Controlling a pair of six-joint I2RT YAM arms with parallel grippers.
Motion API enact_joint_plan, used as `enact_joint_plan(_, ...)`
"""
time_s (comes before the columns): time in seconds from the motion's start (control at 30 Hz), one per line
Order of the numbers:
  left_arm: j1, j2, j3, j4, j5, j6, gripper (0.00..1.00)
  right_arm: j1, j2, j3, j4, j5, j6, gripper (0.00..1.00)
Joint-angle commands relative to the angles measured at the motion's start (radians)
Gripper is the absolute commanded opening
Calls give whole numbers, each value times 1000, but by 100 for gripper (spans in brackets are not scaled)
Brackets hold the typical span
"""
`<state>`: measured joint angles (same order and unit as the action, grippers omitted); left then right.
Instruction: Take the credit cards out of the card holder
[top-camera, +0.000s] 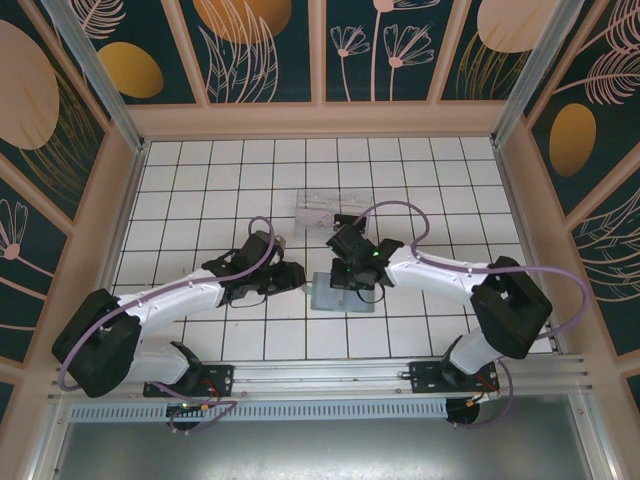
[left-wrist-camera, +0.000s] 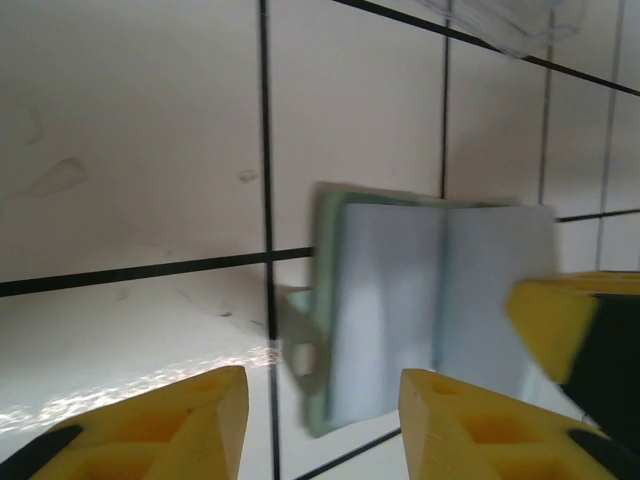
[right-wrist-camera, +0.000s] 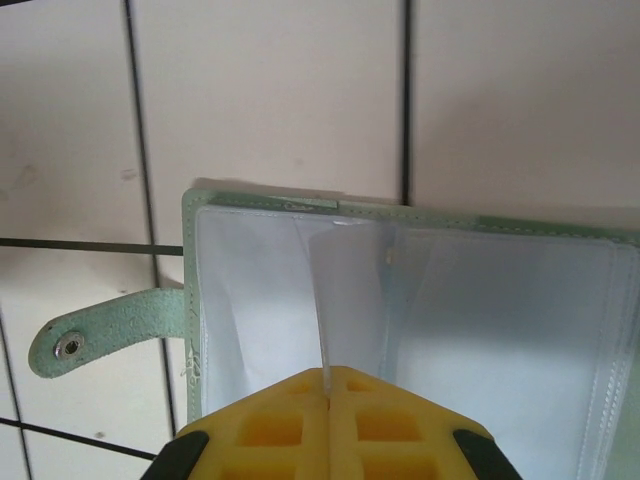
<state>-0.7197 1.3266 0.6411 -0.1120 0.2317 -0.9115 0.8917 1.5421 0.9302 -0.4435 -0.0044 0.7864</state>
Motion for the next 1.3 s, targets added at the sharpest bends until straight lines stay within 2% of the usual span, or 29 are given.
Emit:
enact_joint_plan(0.0, -3, 17, -18, 58, 46, -1, 49, 16, 34, 41, 23, -23, 18, 0)
enact_joint_plan(0.17, -2, 110, 43, -110, -94, 59, 50, 20, 42, 47, 20, -28, 10, 0)
enact_joint_plan(0.3, -2, 169, 58, -63, -54, 92, 47, 20, 50, 55, 15, -33, 2, 0)
enact_joint_plan(0.4, -2, 206, 64, -6, -13, 85, 38, 20, 53, 58, 0, -27, -6, 0)
enact_joint_plan(0.47, -3, 217, 71, 4, -15, 84, 27, 21, 57, 65, -33, 2, -9, 1)
enact_joint_plan(0.6, -2, 200, 68, 19, -19, 85, 9, 21, 87, 84, -91, 41, -34, 19)
enact_joint_plan(0.7, -2, 158, 65, 37, -14, 89, 0, 33, 109, 101, -81, 24, -49, 31)
enact_joint_plan(0.87, -2, 97, 69, 29, -11, 92, 0, 56, 156, 120, -34, -39, -56, 49)
enact_joint_plan(1.07, -2, 108, 57, 25, 16, 84, 0, 76, 213, 153, -28, -48, -55, 59)
enact_joint_plan(1.13, -2, 104, 54, 25, 15, 81, 0, 78, 219, 149, -23, -45, -49, 66)
enact_joint_plan(1.2, -1, 95, 52, 20, 11, 80, 0, 79, 225, 140, -20, -37, -43, 67)
enact_joint_plan(1.27, -3, 83, 52, 11, 6, 80, 0, 78, 230, 131, -26, -22, -41, 65)
